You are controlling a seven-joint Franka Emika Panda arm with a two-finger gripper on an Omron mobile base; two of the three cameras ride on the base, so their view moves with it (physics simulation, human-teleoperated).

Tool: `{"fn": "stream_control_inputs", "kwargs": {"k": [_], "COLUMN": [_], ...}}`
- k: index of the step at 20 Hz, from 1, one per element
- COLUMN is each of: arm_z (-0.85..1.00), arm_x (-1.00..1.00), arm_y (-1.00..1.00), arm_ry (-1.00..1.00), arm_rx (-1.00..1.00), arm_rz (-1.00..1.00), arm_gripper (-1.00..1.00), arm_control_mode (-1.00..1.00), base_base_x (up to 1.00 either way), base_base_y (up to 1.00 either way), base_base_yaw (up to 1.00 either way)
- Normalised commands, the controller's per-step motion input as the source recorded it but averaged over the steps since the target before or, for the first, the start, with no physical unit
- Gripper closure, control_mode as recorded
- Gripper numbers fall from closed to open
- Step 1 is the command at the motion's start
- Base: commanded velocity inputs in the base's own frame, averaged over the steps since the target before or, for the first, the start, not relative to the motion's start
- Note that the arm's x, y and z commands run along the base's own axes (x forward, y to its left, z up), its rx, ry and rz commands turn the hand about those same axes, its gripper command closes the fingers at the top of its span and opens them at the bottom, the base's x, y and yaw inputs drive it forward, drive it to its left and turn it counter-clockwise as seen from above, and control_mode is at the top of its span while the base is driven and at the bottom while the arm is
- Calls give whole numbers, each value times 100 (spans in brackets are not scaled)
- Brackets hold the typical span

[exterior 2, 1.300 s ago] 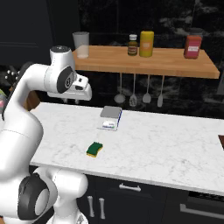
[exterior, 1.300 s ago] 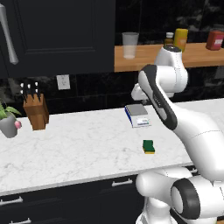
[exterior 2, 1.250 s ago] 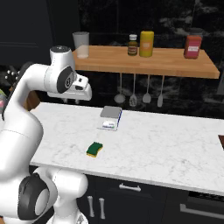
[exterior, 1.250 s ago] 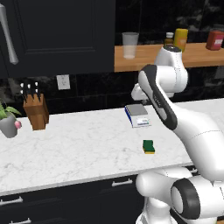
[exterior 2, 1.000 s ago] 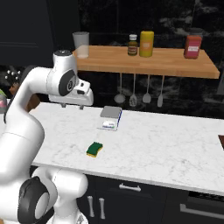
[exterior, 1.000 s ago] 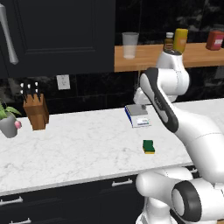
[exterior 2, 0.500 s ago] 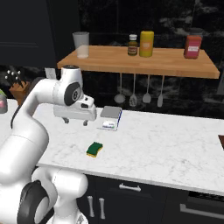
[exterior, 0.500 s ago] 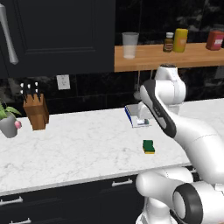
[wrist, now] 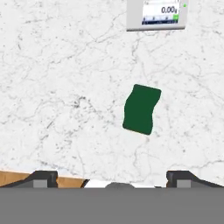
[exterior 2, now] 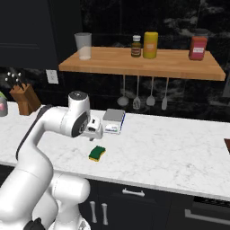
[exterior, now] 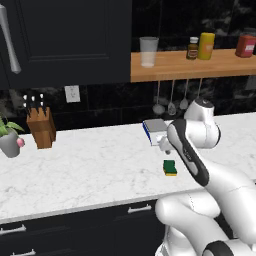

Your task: Pick up the sponge from the counter and clean the cutting board by briefly scrubbing or pressing down on the cutting board. Once finished, release the sponge.

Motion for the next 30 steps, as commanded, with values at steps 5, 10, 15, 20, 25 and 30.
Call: {"fn": "stream_control_inputs", "kwargs": {"k": [5,10,15,20,25,30], "arm_z": [-70,-27,-3,-15,-12,-22], "arm_x": [9,11,37,39,33,25], "arm_y": [-14,-4,-2,-3,0,0], "arm_ry": [7,24,8,3,3,5], "arm_rx": [-7,-11,0,0,0,0], "arm_rz": [0,-1,0,0,-1,-2], "arm_gripper": [-100,-100,-100,-100,-100,-100], "arm_control_mode": [-100,-100,-100,-100,-100,-100], "base_base_x": [0,0,0,0,0,0], "base_base_y": [0,0,0,0,0,0], "base_base_yaw": [0,0,0,0,0,0]}}
